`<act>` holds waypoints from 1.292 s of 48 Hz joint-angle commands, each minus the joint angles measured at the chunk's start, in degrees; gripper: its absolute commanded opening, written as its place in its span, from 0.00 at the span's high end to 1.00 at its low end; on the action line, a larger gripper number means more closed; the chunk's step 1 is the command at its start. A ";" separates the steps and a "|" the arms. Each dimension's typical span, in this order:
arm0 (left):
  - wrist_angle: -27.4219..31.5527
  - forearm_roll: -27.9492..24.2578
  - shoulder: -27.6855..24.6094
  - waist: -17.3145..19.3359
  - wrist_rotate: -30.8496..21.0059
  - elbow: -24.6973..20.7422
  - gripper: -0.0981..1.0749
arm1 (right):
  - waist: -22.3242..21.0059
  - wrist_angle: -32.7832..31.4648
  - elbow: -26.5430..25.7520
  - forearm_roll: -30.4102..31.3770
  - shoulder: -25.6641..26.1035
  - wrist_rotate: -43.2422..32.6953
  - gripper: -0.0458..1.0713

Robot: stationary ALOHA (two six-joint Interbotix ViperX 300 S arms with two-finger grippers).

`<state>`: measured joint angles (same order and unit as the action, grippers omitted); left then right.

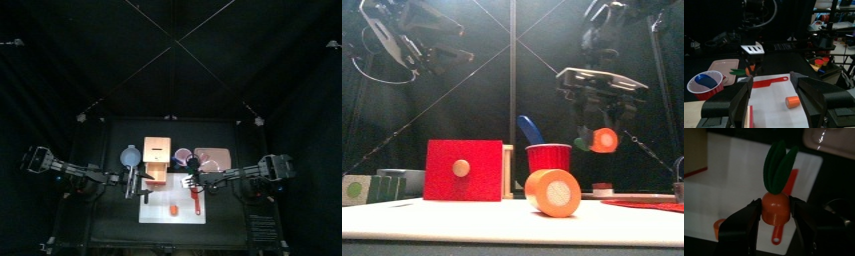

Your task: Drop carrot top on plate

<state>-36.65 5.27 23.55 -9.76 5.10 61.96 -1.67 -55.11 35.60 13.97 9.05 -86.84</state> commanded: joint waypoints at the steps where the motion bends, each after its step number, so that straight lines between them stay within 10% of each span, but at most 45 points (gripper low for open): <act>1: -0.62 -0.09 0.00 -0.26 0.00 -0.62 0.12 | -4.04 0.62 4.48 2.81 5.10 0.00 0.35; 25: -0.62 0.00 0.00 0.35 0.35 -0.70 0.12 | -25.58 23.64 17.31 16.00 0.09 -0.18 0.34; 47: -0.62 0.00 0.00 0.97 0.26 -0.62 0.12 | -24.79 21.45 16.52 16.00 1.05 -0.18 0.15; 62: -0.53 -0.09 0.00 0.97 0.18 -0.79 0.12 | -13.62 13.36 13.54 12.22 8.35 -0.35 0.15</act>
<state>-36.65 5.27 23.55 -8.88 5.27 62.05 -18.90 -40.61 51.06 27.86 14.94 -87.01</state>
